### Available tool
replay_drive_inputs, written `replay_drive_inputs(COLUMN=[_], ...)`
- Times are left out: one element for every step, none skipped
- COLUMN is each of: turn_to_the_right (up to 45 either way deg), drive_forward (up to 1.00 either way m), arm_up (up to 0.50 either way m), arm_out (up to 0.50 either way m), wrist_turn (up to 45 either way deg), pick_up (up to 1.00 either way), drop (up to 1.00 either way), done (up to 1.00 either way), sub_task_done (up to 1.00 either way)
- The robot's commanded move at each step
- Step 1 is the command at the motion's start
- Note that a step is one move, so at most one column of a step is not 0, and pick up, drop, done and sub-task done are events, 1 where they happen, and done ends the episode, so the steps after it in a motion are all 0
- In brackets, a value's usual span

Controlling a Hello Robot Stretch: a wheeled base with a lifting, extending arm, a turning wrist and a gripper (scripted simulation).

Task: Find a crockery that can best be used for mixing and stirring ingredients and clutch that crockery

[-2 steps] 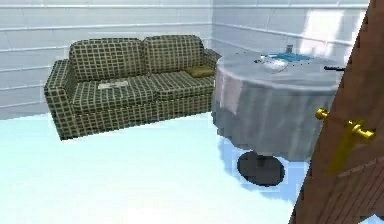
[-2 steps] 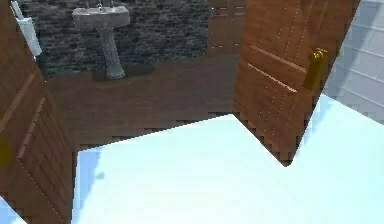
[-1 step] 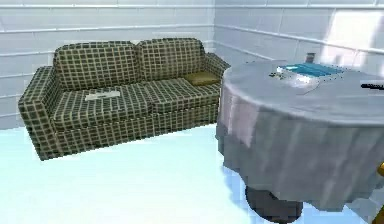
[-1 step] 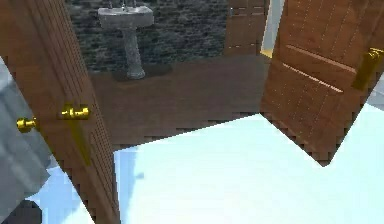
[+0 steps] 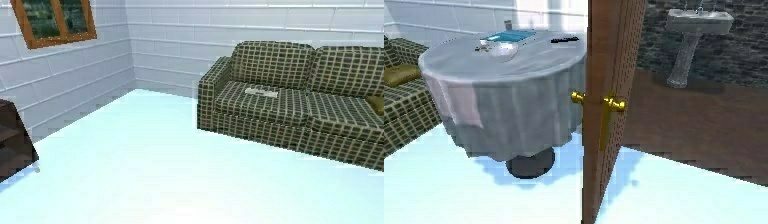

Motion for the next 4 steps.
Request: replay_drive_inputs(turn_to_the_right=[-15.0,45.0,45.0,45.0], drive_forward=[0.00,0.00,0.00,0.00], arm_up=[0.00,0.00,0.00,0.00], arm_out=[0.00,0.00,0.00,0.00], wrist_turn=[0.0,0.0,0.0,0.0], pick_up=[0.00,0.00,0.00,0.00], drop=[0.00,0.00,0.00,0.00], done=[0.00,0.00,0.00,0.00], sub_task_done=[0.00,0.00,0.00,0.00])
